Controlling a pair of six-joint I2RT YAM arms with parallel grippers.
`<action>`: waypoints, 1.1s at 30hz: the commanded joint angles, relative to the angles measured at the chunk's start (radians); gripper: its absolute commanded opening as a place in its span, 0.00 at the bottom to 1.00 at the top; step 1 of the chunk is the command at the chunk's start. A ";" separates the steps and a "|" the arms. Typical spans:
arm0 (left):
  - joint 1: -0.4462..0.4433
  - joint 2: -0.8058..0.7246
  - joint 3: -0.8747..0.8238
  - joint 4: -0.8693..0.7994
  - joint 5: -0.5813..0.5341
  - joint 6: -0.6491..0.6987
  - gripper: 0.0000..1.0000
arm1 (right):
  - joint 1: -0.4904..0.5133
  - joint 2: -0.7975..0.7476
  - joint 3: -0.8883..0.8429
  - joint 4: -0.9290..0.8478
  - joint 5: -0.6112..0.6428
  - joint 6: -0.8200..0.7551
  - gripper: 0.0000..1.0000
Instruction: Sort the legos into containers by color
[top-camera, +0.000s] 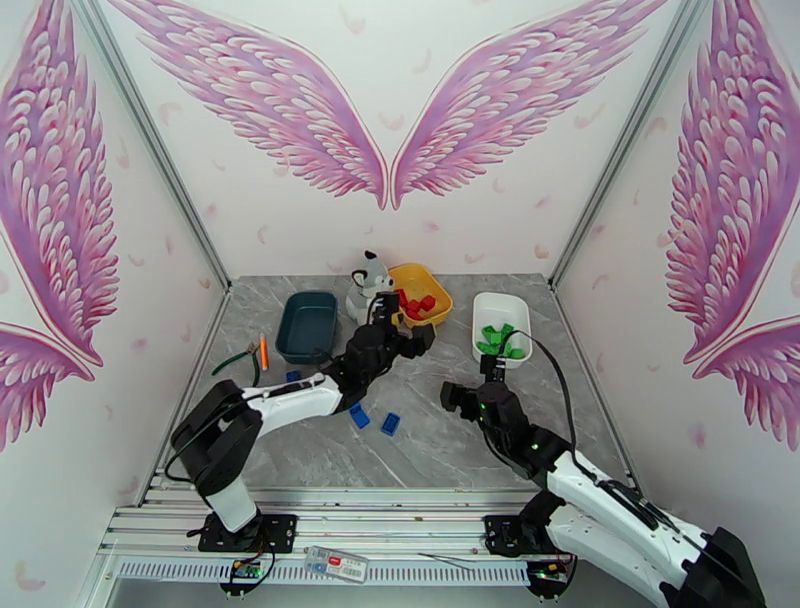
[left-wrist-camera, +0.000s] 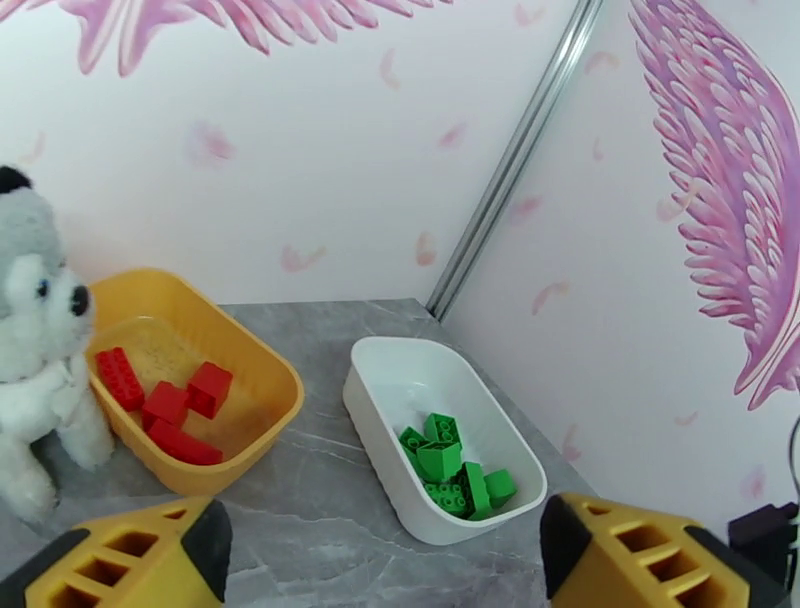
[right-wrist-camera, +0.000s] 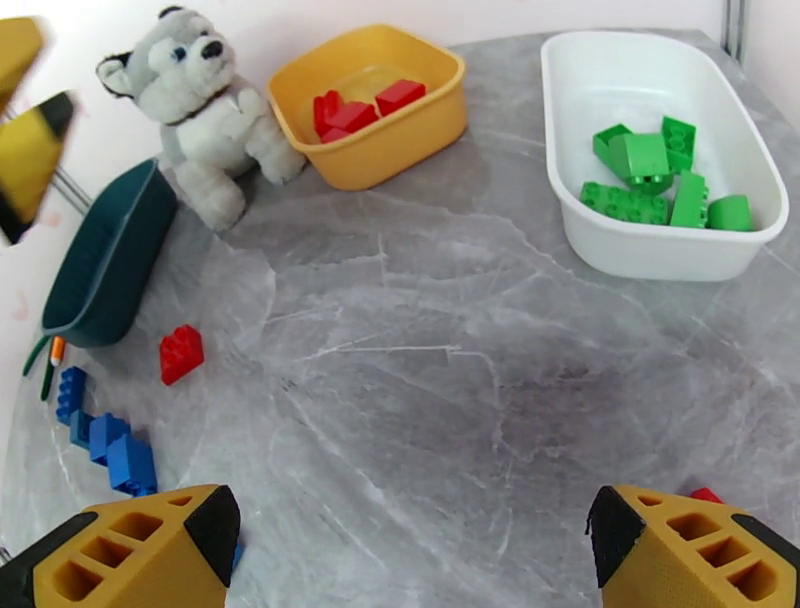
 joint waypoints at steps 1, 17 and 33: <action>0.000 -0.072 -0.150 -0.034 -0.144 0.006 0.90 | -0.004 0.105 0.054 0.046 -0.070 -0.003 0.98; 0.218 -0.034 -0.234 -0.365 0.063 0.096 0.84 | 0.158 0.622 0.322 0.162 -0.244 -0.017 0.80; 0.232 0.236 -0.070 -0.365 0.121 0.121 0.82 | 0.162 0.412 0.167 0.140 -0.213 -0.015 0.83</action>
